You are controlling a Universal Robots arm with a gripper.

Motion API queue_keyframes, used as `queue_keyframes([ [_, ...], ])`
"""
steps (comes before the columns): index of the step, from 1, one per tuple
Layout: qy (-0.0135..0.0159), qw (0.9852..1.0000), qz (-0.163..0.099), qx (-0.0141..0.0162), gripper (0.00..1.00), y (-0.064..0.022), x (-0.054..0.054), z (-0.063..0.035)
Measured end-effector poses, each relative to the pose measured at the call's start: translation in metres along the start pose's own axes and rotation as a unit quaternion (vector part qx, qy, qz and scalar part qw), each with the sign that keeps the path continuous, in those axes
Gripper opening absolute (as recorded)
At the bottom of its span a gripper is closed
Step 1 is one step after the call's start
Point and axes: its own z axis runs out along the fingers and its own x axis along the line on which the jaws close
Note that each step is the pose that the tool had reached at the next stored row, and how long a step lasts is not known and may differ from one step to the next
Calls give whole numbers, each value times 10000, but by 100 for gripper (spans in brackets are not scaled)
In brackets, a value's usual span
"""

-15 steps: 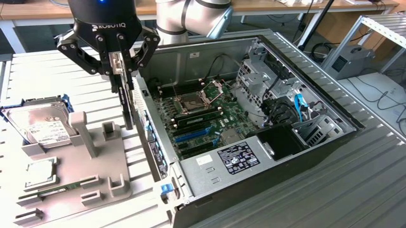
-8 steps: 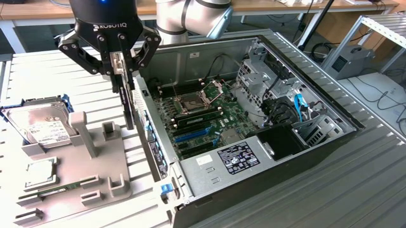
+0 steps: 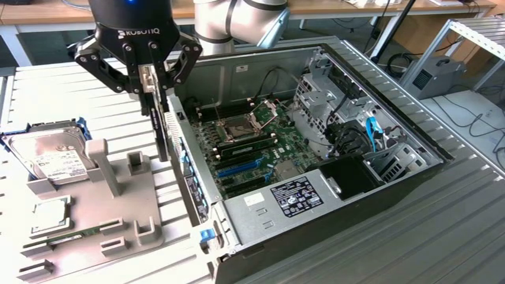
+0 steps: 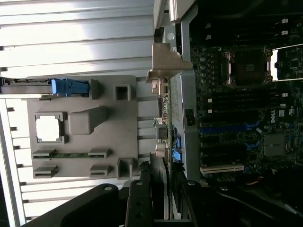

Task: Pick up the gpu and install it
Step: 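Pick up the gpu and move the gpu toward the slot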

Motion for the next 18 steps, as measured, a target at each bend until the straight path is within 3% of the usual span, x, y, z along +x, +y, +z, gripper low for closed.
queue_keyframes([
  [18, -6, 10000, -3, 78, 29, 10, -58, 3],
])
